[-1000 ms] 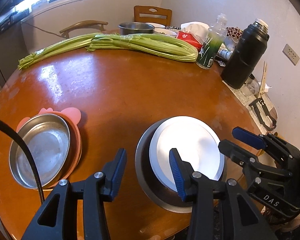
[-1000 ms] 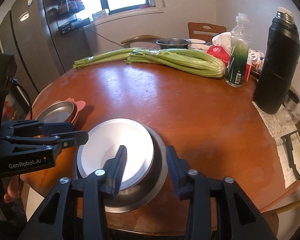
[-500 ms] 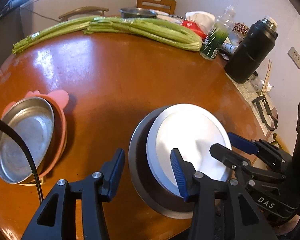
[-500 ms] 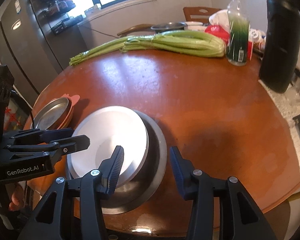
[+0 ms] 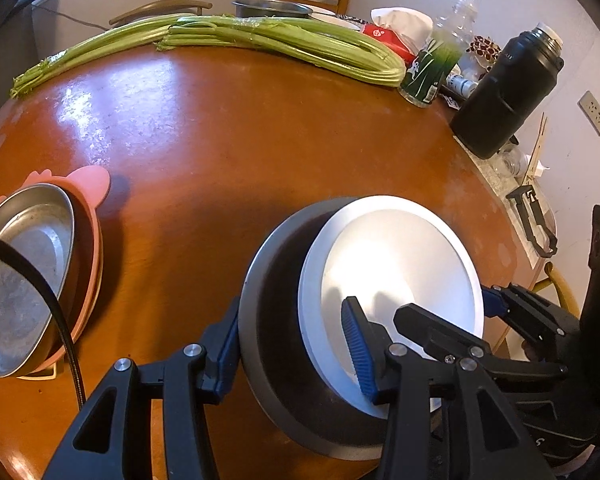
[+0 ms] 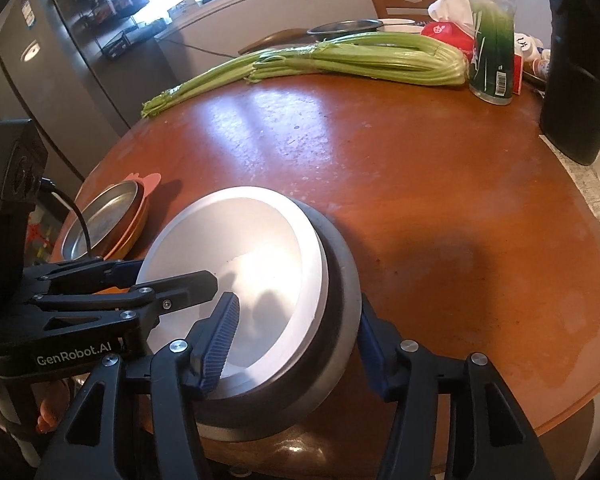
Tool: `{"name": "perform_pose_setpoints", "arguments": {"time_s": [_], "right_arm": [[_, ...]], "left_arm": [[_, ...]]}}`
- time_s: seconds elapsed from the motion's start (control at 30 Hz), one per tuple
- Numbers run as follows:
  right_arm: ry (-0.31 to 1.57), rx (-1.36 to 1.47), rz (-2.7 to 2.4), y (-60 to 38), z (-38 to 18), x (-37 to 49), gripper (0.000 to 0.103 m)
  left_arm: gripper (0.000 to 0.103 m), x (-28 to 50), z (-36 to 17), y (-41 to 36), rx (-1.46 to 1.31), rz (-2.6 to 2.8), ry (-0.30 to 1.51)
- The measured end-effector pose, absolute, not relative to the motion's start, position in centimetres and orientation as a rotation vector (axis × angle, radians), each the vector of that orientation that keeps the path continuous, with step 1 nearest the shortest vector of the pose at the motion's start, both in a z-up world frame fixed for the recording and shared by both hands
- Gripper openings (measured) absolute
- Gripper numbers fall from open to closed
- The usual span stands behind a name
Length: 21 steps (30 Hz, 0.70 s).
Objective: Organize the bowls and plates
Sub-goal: 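Grasp opposite sides of the deep steel bowl rim with both tools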
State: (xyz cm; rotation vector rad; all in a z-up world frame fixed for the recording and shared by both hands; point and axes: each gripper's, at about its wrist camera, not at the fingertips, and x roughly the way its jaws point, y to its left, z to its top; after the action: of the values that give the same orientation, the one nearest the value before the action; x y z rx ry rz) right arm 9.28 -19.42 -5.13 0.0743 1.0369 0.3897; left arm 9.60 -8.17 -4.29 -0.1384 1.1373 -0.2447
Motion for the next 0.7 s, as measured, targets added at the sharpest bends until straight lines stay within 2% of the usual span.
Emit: {"name": "perform_pose_setpoints", "arguments": {"time_s": [0.37,0.7], "right_arm": [[1.004,0.103,0.405,-18.8,-3.5,9.8,0.059],[0.962,0.053,0.479,-14.7,-1.1,10.7,0.059]], "left_arm": [[0.047,9.2,-2.7,-7.1,-0.147,-0.229,1.091],[0.048,8.5,-0.3,-2.9,-0.201,-0.160,1.009]]}}
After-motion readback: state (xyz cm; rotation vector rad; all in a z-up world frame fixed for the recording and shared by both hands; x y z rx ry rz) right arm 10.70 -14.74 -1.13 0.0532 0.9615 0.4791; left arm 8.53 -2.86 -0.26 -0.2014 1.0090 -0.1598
